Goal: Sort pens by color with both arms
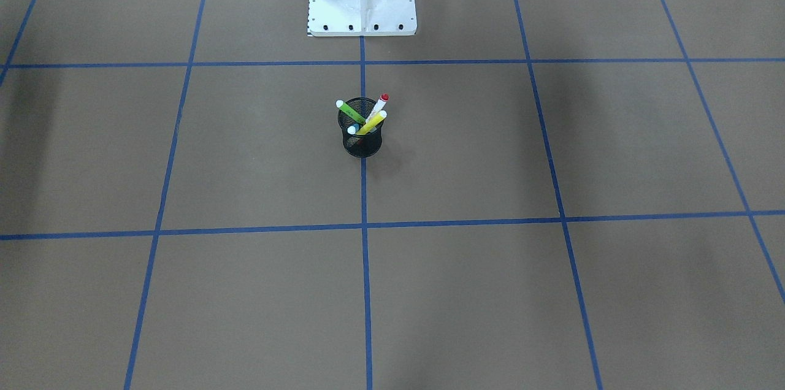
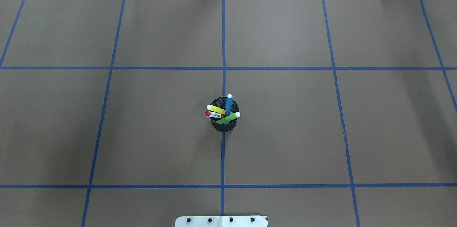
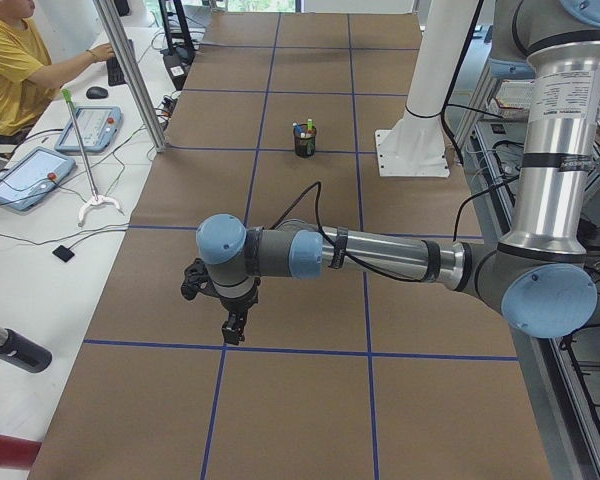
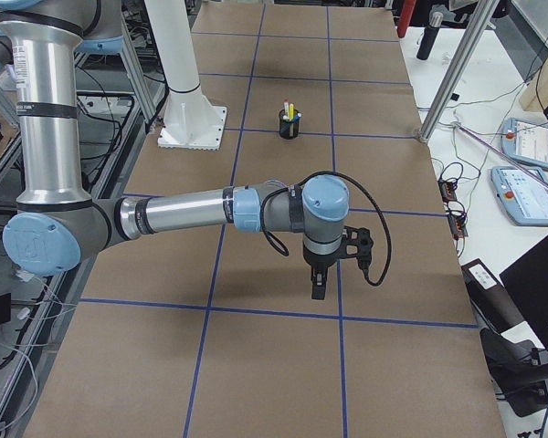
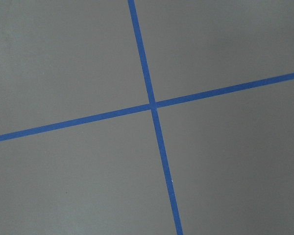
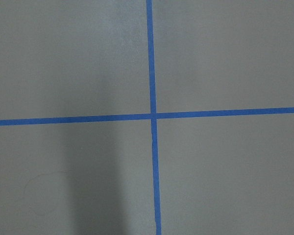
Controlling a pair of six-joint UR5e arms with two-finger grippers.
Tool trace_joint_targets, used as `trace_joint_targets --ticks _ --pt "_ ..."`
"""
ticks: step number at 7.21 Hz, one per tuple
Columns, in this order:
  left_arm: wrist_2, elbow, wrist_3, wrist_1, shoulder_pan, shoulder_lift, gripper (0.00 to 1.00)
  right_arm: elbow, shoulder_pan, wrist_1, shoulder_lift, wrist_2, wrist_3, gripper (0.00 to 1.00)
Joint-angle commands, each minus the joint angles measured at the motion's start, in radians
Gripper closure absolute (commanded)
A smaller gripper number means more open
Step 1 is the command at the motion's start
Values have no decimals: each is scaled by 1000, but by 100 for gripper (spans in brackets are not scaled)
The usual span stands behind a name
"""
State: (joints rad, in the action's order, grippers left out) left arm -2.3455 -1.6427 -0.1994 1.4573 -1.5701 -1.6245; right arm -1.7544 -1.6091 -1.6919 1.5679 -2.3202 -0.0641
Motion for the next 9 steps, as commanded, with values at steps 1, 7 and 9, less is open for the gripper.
trace_joint_targets --ticks 1,7,9 --pt "0 -9 0 1 1 0 0 0 0 0 0 -4 0 0" --pt "-2 -71 8 5 7 -70 0 -39 27 1 -95 -53 -10 1" --pt "-46 -95 3 41 8 -78 0 -57 112 59 -104 -54 -16 1"
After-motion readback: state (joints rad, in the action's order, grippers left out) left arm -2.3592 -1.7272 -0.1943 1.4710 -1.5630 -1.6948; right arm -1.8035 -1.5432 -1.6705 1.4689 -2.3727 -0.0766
